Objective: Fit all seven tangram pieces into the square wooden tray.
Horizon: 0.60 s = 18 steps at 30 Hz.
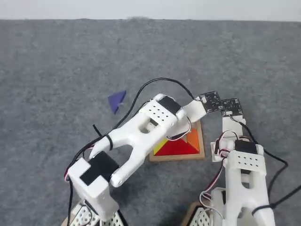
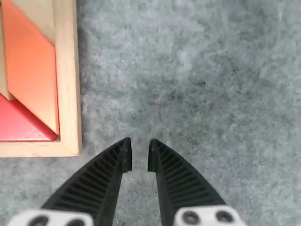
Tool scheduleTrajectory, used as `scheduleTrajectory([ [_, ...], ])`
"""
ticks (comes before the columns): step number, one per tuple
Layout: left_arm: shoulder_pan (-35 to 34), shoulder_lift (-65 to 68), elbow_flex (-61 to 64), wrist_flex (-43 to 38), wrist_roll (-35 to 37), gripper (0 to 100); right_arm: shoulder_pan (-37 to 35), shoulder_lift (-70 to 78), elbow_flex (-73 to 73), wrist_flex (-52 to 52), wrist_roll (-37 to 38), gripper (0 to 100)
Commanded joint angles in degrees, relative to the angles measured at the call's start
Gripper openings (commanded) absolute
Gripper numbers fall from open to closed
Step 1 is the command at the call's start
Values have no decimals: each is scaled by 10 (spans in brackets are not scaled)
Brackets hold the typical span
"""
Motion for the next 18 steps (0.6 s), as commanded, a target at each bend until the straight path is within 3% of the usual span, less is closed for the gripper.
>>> scheduleTrajectory([
  [1, 19, 1, 42, -1, 1, 11, 8, -22, -10, -10, -7, 74],
  [10, 13, 7, 51, -7, -2, 12, 8, -22, -10, -9, -7, 74],
  [18, -43, 8, 50, -7, -39, 12, 8, -22, -10, -10, -7, 74],
])
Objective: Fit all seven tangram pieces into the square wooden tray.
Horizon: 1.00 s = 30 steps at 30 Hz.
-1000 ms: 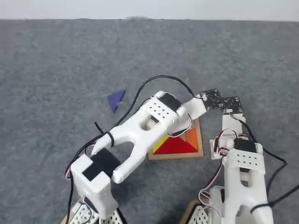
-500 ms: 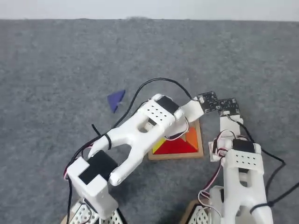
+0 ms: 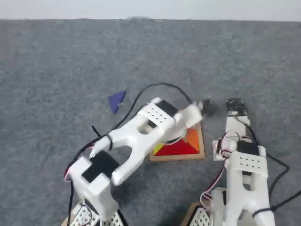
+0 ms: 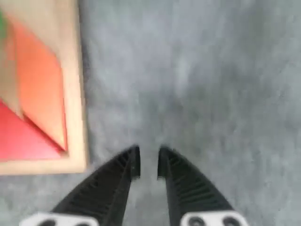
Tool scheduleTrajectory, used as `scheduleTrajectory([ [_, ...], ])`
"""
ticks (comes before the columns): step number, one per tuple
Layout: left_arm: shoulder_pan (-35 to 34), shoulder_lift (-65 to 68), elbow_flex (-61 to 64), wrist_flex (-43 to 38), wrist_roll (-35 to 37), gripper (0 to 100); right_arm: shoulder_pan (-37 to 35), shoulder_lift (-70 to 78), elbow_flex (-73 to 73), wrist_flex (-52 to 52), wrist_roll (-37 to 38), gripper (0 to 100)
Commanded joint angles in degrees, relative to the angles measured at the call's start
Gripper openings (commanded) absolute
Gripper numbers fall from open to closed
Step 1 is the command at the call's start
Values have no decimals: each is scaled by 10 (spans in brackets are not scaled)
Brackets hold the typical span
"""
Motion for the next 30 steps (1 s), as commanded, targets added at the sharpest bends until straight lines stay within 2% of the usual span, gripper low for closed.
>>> scheduleTrajectory([
  [1, -27, -1, 7, 4, -28, 12, 8, -15, -17, -9, -6, 74],
  [11, -29, -9, -2, 6, -36, 12, 8, -15, -17, -9, -6, 74],
  [16, -29, -50, -52, 79, -36, 12, 8, -15, -17, -9, -6, 74],
  [20, -34, -107, -76, 105, -36, 12, 8, -15, -17, -9, -6, 74],
  [24, -72, -100, -85, 61, -13, 12, 8, -15, -17, -7, -6, 74],
  [27, -103, -45, -98, 2, 11, 12, 8, -15, -17, -7, -6, 74],
  [30, -121, 25, -144, -25, 35, 12, 8, -15, -17, -7, -6, 74],
])
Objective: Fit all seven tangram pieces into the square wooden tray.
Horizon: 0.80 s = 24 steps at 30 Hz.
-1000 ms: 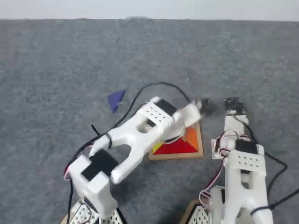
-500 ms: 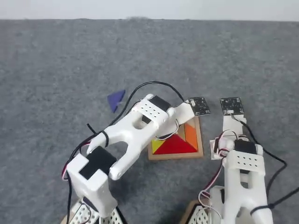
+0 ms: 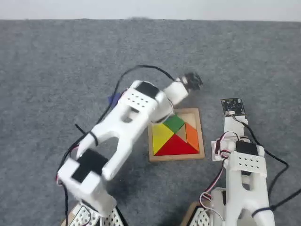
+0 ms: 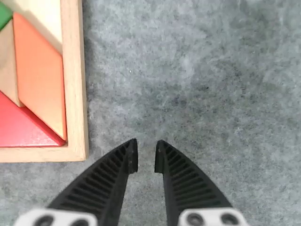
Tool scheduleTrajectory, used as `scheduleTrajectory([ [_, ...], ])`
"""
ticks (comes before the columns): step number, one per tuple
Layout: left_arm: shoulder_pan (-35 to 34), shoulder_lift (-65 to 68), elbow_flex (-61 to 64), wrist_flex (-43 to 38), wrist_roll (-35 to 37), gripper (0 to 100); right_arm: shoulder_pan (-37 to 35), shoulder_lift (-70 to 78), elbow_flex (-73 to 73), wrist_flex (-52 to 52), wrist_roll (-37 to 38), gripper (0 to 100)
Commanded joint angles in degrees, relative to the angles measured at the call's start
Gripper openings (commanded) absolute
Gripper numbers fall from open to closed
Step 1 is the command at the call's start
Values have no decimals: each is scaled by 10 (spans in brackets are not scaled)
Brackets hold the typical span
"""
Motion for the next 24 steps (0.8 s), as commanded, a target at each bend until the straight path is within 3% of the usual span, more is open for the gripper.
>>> scheduleTrajectory([
  [1, -20, 59, -76, -33, 29, 12, 7, -14, -18, -6, -6, 74],
  [11, -15, 200, -236, 29, 28, 12, 7, -14, -18, -8, -6, 74],
  [24, 37, 190, -236, 66, 11, 12, 7, -14, -18, -6, -6, 74],
])
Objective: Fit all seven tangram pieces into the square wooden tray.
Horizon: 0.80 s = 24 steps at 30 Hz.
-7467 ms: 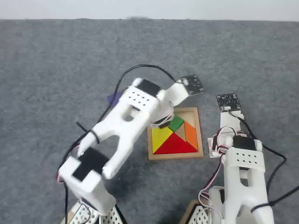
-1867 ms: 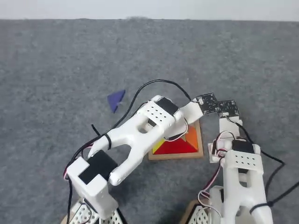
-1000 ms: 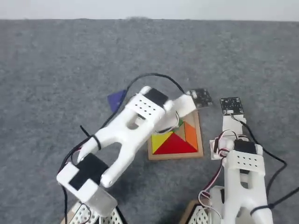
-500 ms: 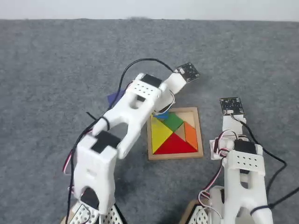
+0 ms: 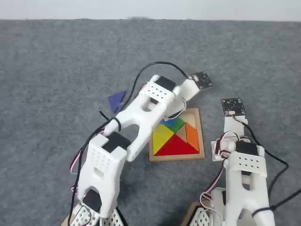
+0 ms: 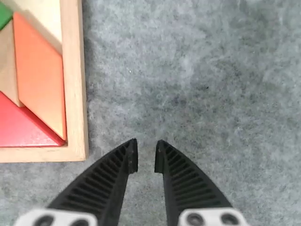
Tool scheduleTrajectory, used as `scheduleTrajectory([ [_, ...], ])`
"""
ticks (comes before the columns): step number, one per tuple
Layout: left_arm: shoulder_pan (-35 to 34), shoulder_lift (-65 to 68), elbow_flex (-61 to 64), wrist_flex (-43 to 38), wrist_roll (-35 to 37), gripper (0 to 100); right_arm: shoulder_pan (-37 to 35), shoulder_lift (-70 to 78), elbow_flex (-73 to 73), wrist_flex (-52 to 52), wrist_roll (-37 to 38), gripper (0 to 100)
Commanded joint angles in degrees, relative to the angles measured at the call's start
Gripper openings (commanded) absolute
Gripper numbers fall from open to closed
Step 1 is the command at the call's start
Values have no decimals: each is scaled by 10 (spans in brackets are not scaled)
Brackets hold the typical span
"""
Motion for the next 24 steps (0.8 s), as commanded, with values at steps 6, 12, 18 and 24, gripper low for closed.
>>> scheduleTrajectory([
  [6, -14, -51, -36, 14, -4, 12, 7, -14, -18, -7, -6, 74],
  [12, 40, -151, 29, 49, 4, 12, 7, -14, -18, -8, -6, 74],
  [18, 102, -258, 249, -76, 23, 12, 10, -14, -18, -8, -6, 74],
  [24, 94, -236, 292, -113, 26, 12, 60, -14, -29, -8, -38, 74],
])
